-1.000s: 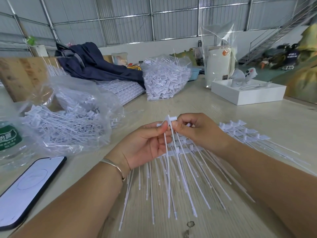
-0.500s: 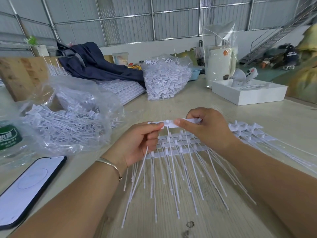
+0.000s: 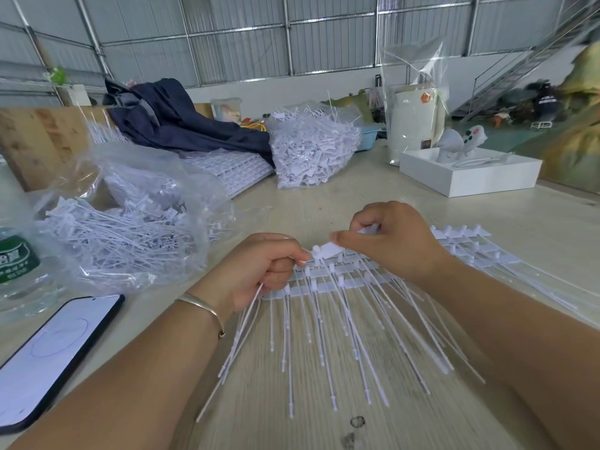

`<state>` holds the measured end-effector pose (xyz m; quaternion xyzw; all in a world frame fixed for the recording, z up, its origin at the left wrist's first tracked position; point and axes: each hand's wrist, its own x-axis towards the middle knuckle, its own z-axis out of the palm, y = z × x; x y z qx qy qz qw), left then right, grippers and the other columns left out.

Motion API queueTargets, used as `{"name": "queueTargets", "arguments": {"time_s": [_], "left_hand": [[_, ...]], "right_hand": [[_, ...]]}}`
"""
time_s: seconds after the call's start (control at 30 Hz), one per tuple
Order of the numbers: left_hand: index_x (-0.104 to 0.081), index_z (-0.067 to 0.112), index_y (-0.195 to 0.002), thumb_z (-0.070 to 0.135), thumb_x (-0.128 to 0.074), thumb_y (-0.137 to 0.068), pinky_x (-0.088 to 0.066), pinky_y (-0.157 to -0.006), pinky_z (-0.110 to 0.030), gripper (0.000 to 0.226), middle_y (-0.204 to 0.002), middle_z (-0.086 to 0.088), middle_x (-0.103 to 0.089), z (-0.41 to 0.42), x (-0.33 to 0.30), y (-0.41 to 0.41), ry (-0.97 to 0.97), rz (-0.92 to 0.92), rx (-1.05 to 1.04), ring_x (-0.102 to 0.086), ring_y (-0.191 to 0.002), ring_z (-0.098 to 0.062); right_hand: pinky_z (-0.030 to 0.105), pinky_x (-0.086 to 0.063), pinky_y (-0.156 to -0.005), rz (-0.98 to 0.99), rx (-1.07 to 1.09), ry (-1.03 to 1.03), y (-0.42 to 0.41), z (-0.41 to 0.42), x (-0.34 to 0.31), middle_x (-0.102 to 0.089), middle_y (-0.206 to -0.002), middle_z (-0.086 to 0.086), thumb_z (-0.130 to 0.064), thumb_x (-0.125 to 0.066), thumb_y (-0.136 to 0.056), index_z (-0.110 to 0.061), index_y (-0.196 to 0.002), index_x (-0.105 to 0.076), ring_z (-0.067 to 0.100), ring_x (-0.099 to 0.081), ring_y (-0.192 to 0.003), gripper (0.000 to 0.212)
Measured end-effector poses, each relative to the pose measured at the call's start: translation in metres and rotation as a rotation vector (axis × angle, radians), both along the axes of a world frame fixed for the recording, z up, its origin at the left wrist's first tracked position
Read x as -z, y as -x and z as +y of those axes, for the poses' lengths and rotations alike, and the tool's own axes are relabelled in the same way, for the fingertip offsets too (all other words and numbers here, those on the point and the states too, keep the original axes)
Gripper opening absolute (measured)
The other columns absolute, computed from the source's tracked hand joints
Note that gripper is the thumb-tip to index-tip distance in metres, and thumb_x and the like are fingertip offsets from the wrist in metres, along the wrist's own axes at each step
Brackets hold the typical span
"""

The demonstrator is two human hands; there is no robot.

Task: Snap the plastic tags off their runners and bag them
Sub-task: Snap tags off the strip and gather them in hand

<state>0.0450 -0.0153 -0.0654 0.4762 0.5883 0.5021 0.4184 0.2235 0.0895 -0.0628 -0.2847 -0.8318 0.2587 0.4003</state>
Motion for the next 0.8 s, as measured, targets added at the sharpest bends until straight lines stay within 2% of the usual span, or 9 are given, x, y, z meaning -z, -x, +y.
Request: {"name": "queueTargets", "arguments": {"time_s": [0.2,0.33,0.4,0.47,0.53,0.6,0.63,0.73,0.8], "left_hand": [[-0.053,0.020,-0.044,-0.004,-0.059,-0.080,-0.016,-0.039,-0.014,0.044,-0.043,0.005,-0.026,0.001,0.001,-0.005,0.116,0.131,0.016,-0.018,-0.036,-0.008],[-0.061,-0.001,-0.056,0.006,-0.070,-0.071,-0.031,-0.047,-0.018,0.019,-0.047,0.000,-0.047,0.004,0.000,-0.015,0.033,0.543,-0.164,-0.040,-0.045,-0.011],[-0.049,0.008,-0.046,0.013,-0.069,-0.069,-0.027,-0.052,-0.024,0.031,-0.048,0.002,-0.040,0.008,0.002,-0.015,-0.028,0.733,-0.275,-0.037,-0.050,-0.011],[-0.031,0.017,-0.041,0.017,-0.067,-0.071,-0.021,-0.049,-0.023,0.047,-0.039,0.010,-0.026,0.008,0.004,-0.012,-0.030,0.856,-0.369,-0.026,-0.040,-0.007],[-0.040,0.019,-0.044,0.016,-0.069,-0.074,-0.023,-0.044,-0.022,0.042,-0.037,0.010,-0.029,0.009,0.006,-0.006,-0.017,0.745,-0.384,-0.028,-0.036,-0.006],[-0.062,0.014,-0.062,0.015,-0.077,-0.074,-0.028,-0.041,-0.016,0.019,-0.042,0.011,-0.040,0.009,0.005,-0.004,-0.020,0.478,-0.327,-0.035,-0.037,-0.003],[-0.064,0.013,-0.071,0.013,-0.079,-0.074,-0.028,-0.040,-0.014,0.015,-0.044,0.010,-0.042,0.008,0.003,-0.005,-0.021,0.341,-0.298,-0.036,-0.037,-0.004],[-0.047,0.015,-0.077,0.006,-0.070,-0.085,-0.025,-0.036,-0.016,0.026,-0.047,0.008,-0.036,0.008,0.001,-0.006,0.001,0.058,-0.277,-0.030,-0.037,-0.007],[-0.039,0.017,-0.077,0.012,-0.059,-0.095,-0.019,-0.031,-0.015,0.028,-0.049,0.006,-0.032,0.008,-0.001,-0.007,0.067,-0.149,-0.254,-0.023,-0.035,-0.005]], "right_hand": [[0.020,-0.035,-0.060,-0.116,-0.061,-0.026,-0.002,0.001,0.001,-0.060,-0.072,0.019,-0.031,-0.076,-0.076,-0.002,-0.059,-0.063,0.017,-0.048,-0.061,0.036],[0.024,-0.030,-0.055,-0.214,-0.051,-0.115,0.003,-0.002,0.003,-0.046,-0.057,0.012,-0.030,-0.075,-0.072,-0.001,-0.058,-0.058,0.018,-0.040,-0.056,0.036],[0.026,-0.030,-0.054,-0.220,0.005,-0.145,0.004,-0.002,0.001,-0.037,-0.053,0.004,-0.033,-0.072,-0.069,-0.005,-0.052,-0.052,0.013,-0.035,-0.053,0.038],[0.028,-0.033,-0.055,-0.204,0.061,-0.157,0.004,-0.001,0.000,-0.036,-0.051,0.000,-0.038,-0.070,-0.067,-0.012,-0.049,-0.048,0.013,-0.036,-0.052,0.038],[0.028,-0.033,-0.056,-0.187,0.090,-0.162,0.003,0.003,0.000,-0.036,-0.051,0.000,-0.042,-0.070,-0.070,-0.012,-0.051,-0.047,0.014,-0.037,-0.053,0.042],[0.028,-0.031,-0.055,-0.176,0.107,-0.162,0.003,0.006,0.002,-0.036,-0.049,-0.003,-0.050,-0.069,-0.077,-0.015,-0.054,-0.044,0.014,-0.038,-0.051,0.049],[0.028,-0.031,-0.054,-0.171,0.107,-0.158,0.003,0.007,0.003,-0.038,-0.049,-0.004,-0.055,-0.066,-0.080,-0.016,-0.057,-0.043,0.013,-0.039,-0.050,0.050],[0.023,-0.031,-0.052,-0.150,0.023,-0.115,0.002,0.011,0.007,-0.039,-0.055,-0.004,-0.056,-0.054,-0.087,-0.017,-0.065,-0.040,0.011,-0.037,-0.052,0.047],[0.020,-0.028,-0.051,-0.164,-0.033,-0.100,0.000,0.012,0.009,-0.037,-0.058,-0.003,-0.052,-0.048,-0.092,-0.018,-0.068,-0.038,0.011,-0.035,-0.053,0.043]]}}
